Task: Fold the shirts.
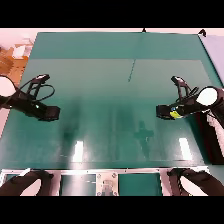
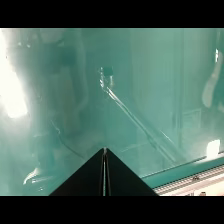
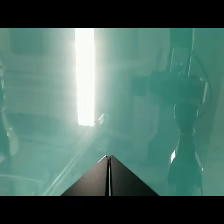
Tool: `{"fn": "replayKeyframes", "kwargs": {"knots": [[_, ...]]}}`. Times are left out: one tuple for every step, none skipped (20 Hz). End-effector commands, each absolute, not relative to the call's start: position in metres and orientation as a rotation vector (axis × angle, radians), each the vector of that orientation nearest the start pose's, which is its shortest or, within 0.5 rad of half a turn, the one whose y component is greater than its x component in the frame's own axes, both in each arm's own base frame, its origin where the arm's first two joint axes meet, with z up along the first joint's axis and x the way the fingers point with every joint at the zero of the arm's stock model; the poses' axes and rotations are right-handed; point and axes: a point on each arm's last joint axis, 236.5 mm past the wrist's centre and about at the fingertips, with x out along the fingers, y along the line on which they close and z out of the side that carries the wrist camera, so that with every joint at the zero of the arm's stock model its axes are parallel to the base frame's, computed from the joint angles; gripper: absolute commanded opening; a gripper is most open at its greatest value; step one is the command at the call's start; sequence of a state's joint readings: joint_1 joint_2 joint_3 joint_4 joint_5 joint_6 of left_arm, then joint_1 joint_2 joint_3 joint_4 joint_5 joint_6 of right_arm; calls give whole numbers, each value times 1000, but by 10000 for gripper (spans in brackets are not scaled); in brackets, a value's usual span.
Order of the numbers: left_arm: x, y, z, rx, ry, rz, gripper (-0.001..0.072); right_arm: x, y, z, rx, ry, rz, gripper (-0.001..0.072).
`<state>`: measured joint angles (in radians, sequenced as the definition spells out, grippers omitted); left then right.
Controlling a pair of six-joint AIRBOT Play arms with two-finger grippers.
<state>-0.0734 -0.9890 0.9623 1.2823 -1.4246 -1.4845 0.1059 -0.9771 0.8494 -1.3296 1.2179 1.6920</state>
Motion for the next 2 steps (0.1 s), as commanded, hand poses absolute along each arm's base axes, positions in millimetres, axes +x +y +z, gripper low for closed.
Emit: {"fn": "replayKeyframes", "kwargs": {"knots": [[259,-86,30,-121,1431,-324,20,276,91,1,240,1365,164,14],[259,-86,30,-121,1432,-324,20,276,91,1,240,1365,164,14]]}}
